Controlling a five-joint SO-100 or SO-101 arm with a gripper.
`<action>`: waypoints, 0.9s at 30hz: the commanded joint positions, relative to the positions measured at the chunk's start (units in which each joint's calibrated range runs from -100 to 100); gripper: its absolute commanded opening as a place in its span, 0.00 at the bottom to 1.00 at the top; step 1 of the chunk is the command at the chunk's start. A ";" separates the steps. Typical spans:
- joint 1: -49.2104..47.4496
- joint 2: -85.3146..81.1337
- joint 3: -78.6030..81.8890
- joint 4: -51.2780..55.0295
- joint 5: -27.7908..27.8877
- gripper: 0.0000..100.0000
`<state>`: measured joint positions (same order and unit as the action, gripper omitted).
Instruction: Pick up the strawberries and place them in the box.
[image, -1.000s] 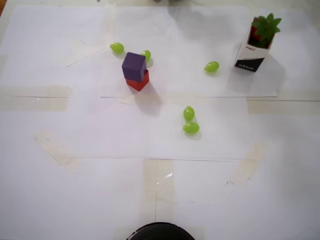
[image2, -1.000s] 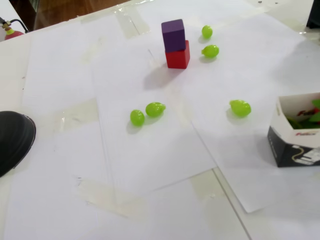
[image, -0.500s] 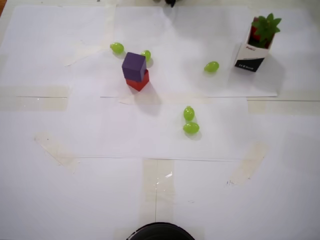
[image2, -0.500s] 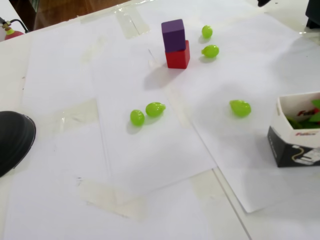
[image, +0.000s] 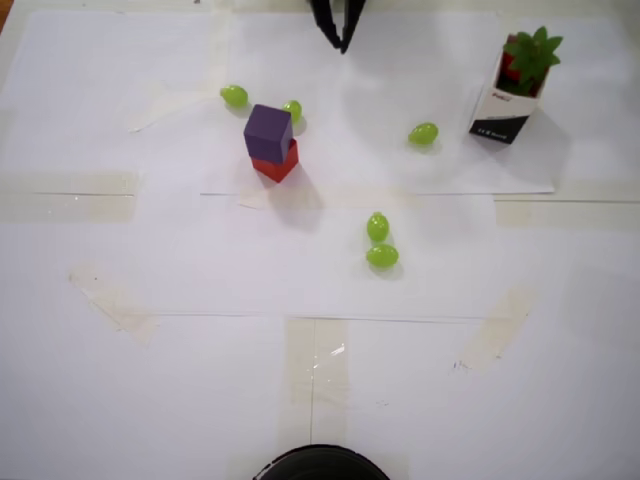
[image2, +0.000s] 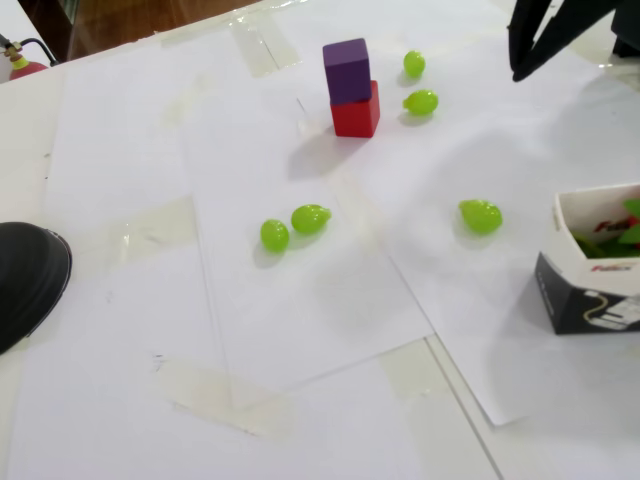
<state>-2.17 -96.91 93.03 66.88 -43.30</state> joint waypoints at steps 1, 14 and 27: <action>-0.62 -0.68 2.06 -2.25 -0.34 0.00; -0.47 -0.77 6.97 -4.46 0.83 0.00; -0.33 -0.77 6.97 -5.85 0.10 0.00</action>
<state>-2.55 -96.91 100.00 62.69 -42.76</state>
